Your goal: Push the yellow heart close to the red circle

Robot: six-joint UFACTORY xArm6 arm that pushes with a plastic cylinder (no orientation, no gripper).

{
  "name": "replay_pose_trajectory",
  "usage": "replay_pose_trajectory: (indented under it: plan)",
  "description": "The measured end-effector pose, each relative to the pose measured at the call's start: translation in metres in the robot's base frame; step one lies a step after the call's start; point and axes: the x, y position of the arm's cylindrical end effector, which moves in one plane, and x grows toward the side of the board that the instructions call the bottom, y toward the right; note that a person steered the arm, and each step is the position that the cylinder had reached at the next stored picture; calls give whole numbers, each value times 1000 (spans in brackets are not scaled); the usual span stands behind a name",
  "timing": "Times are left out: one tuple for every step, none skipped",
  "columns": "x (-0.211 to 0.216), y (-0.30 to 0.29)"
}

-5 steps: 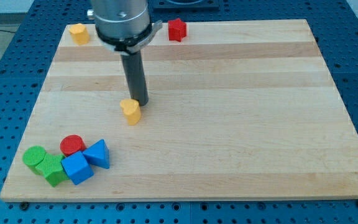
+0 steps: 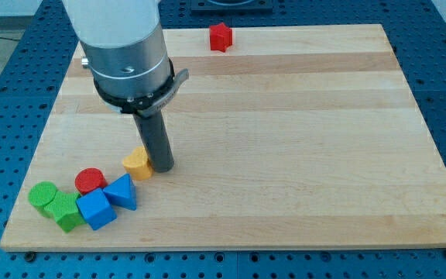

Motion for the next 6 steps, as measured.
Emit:
replay_pose_trajectory:
  plan:
    - [-4,-2]
    - [-4,-32]
    - [1,-56]
    - [4,-56]
    - [-17,-27]
    - [-72,57]
